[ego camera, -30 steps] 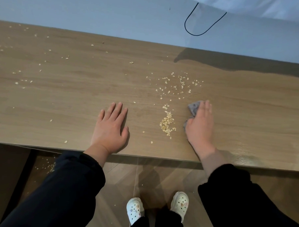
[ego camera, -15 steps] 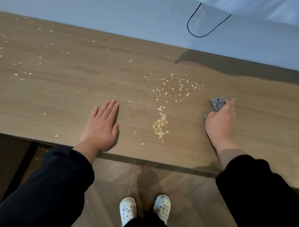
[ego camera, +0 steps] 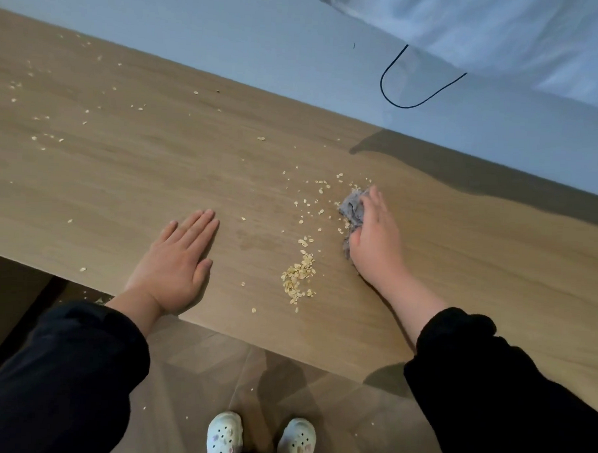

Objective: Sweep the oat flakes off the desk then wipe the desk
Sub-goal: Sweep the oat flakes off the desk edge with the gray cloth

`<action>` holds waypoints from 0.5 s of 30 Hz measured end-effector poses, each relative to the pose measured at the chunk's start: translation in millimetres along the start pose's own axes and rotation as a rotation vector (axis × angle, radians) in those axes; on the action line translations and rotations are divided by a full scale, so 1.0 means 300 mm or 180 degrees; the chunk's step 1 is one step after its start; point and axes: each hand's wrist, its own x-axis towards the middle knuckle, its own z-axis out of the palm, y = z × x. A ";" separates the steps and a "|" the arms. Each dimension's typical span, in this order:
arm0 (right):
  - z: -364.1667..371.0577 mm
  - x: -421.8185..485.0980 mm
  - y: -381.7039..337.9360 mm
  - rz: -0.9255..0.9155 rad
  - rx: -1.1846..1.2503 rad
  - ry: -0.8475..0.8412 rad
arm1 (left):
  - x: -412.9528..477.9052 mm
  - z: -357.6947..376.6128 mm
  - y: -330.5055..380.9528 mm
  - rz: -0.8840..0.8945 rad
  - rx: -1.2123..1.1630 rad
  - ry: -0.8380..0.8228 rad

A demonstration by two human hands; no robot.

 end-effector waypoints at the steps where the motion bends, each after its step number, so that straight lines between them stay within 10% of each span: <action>1: -0.007 -0.012 0.020 -0.0117 -0.0047 -0.0064 | 0.000 -0.001 0.001 -0.0003 -0.0003 -0.0007; 9: -0.072 0.150 0.204 0.0864 -0.0039 0.0594 | 0.002 -0.003 -0.002 0.0032 -0.0062 0.0047; 15: 0.023 0.195 -0.026 -0.0085 0.0153 0.0012 | 0.002 -0.001 0.001 0.0031 -0.0064 0.0046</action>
